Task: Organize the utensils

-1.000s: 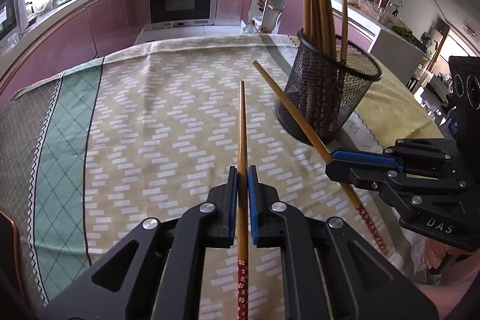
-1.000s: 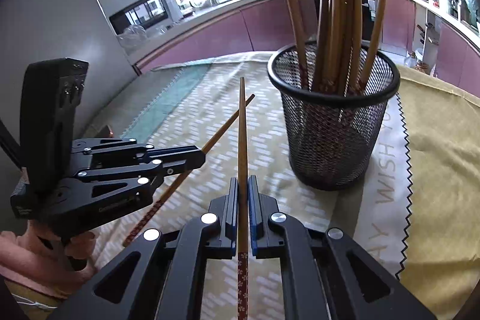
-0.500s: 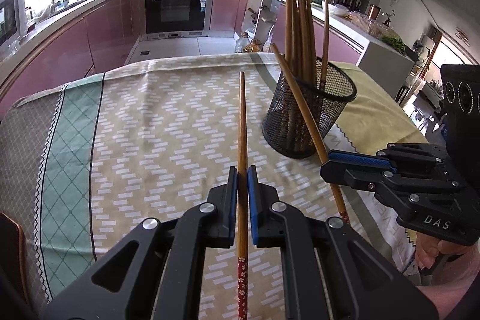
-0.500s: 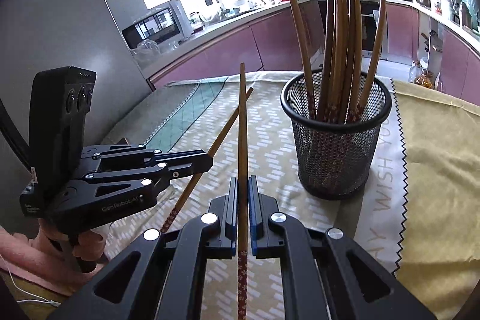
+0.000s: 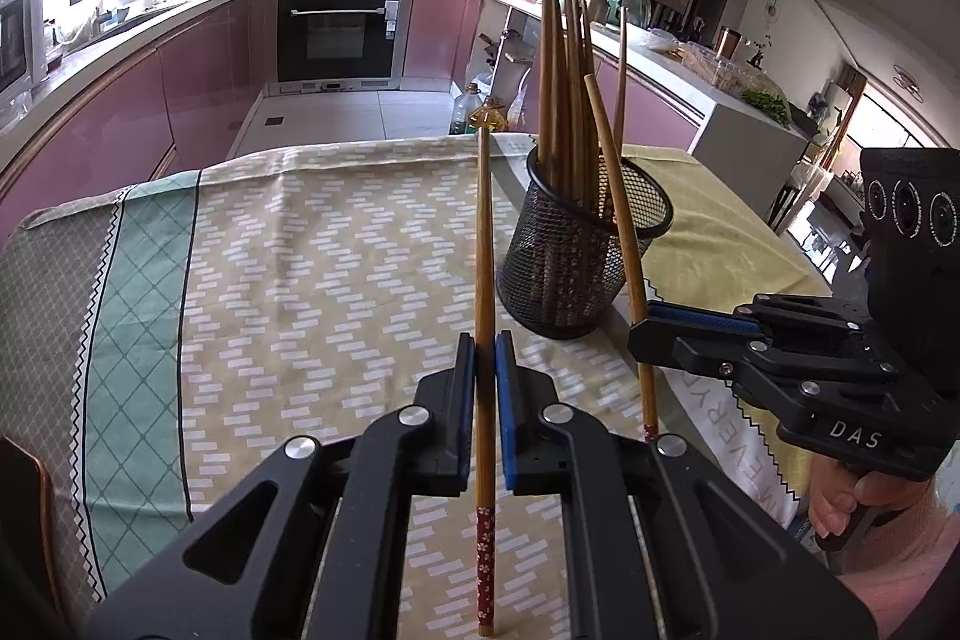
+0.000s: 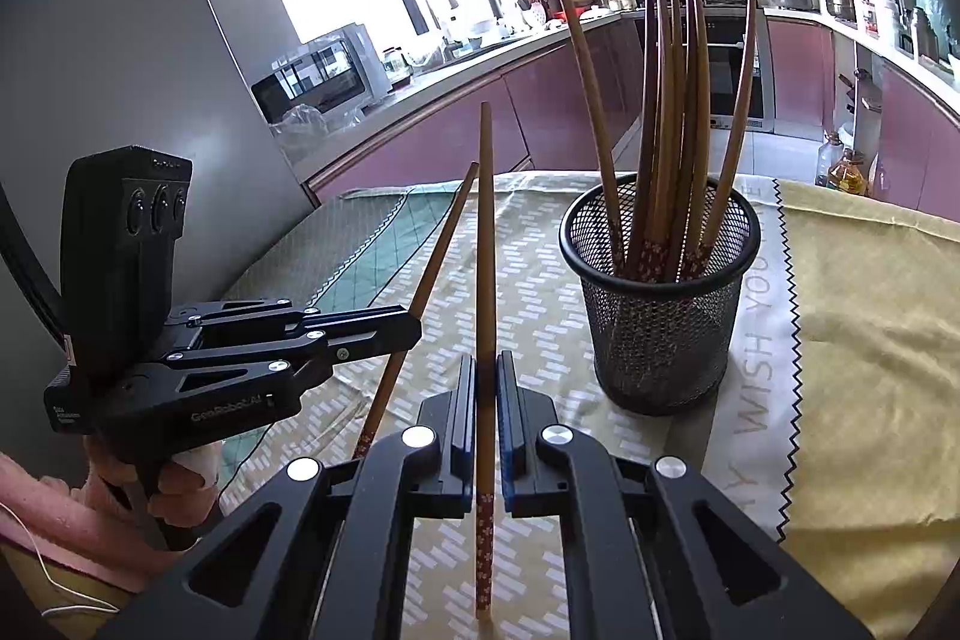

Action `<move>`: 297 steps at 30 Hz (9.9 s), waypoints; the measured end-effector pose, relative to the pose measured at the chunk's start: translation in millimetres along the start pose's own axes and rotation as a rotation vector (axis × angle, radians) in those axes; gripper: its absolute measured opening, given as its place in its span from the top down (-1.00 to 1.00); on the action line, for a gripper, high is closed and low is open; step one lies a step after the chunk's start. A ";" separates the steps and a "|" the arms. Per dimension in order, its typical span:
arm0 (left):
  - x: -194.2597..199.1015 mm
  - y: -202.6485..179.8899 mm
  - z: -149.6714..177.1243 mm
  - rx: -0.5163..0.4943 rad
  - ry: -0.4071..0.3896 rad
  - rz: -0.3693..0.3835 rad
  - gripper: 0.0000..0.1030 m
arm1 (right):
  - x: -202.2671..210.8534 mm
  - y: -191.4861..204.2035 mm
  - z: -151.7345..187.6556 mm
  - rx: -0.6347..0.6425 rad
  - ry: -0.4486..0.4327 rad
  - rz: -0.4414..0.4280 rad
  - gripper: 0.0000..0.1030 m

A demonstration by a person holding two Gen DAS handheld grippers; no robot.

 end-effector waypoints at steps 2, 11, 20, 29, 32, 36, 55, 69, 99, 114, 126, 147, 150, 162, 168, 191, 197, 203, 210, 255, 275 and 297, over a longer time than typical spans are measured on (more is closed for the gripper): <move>1.3 -1.3 -1.8 -0.002 -0.004 0.005 0.85 | 2.3 -0.9 -1.1 -0.003 -0.005 -0.005 0.89; 2.9 -4.7 -5.6 -0.007 -0.016 0.016 0.85 | 11.6 -6.7 -6.6 -0.007 -0.025 -0.003 0.89; 5.6 -8.1 -12.6 -0.022 -0.035 0.029 0.85 | 19.8 -10.6 -11.8 -0.015 -0.045 -0.007 0.89; 9.2 -12.0 -19.8 -0.033 -0.056 0.050 0.85 | 30.6 -15.0 -19.9 -0.020 -0.076 -0.005 0.89; 11.1 -12.6 -22.8 -0.033 -0.063 0.056 0.85 | 32.8 -16.1 -22.8 -0.021 -0.084 -0.005 0.89; 13.5 -14.3 -26.8 -0.039 -0.072 0.058 0.85 | 35.0 -16.8 -26.7 -0.020 -0.093 -0.004 0.89; 19.0 -16.8 -44.4 -0.064 -0.115 0.060 0.85 | 52.8 -18.6 -44.8 -0.013 -0.159 0.005 0.89; 22.6 -18.9 -56.0 -0.081 -0.135 0.067 0.85 | 61.4 -20.6 -55.2 -0.005 -0.188 0.009 0.89; 70.0 -18.8 -103.6 -0.109 -0.261 0.126 0.85 | 80.9 -16.2 -91.0 0.041 -0.265 0.004 0.89; 88.0 -24.5 -128.3 -0.116 -0.343 0.125 0.85 | 86.3 -13.4 -109.6 0.055 -0.305 0.003 0.89; 64.5 -23.5 -132.8 -0.108 -0.300 0.106 0.85 | 80.3 -20.1 -120.4 0.043 -0.317 0.017 0.89; 25.2 -27.0 -129.4 -0.104 -0.205 0.098 0.85 | 55.7 -36.8 -112.5 -0.009 -0.260 0.039 0.89; 22.3 -24.8 -130.2 -0.099 -0.197 0.101 0.85 | 52.6 -37.5 -111.7 -0.013 -0.252 0.039 0.89; 12.4 -24.4 -129.3 -0.102 -0.170 0.101 0.85 | 42.1 -41.6 -107.4 -0.023 -0.225 0.045 0.89; 8.4 -24.8 -127.6 -0.103 -0.159 0.098 0.85 | 38.2 -42.6 -104.9 -0.026 -0.214 0.044 0.89; -5.4 -28.0 -121.7 -0.110 -0.127 0.084 0.85 | 24.4 -48.3 -96.6 -0.040 -0.175 0.044 0.89; -9.1 -28.5 -120.0 -0.123 -0.114 0.080 0.84 | 17.7 -49.8 -95.3 -0.046 -0.158 0.046 0.89; -16.1 -29.9 -118.3 -0.132 -0.096 0.078 0.84 | 8.3 -52.7 -92.3 -0.051 -0.134 0.050 0.89; -31.3 -26.5 -122.0 -0.121 -0.073 0.080 0.84 | 2.0 -56.6 -94.5 -0.060 -0.123 0.060 0.89; 23.3 26.4 -40.6 -0.004 -0.215 -0.234 -0.89 | 37.2 -29.8 -46.6 0.068 -0.313 0.245 -0.87; 74.0 27.2 -22.9 0.027 -0.406 -0.363 -0.89 | 45.9 -11.7 -19.0 0.101 -0.446 0.293 -0.87; 83.7 17.5 -15.7 0.003 -0.423 -0.398 -0.89 | 56.4 -7.7 -11.5 0.089 -0.477 0.289 -0.87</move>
Point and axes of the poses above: each gripper's, at about its wrist camera, not at the fingertips, and x roughly against the way its jaws point, y to its left, z to its underside, the point moved 7 cm from there along -x, roughly the way its jaws point, and after that the axes turned 11 degrees about -x, right-handed, at the moved point
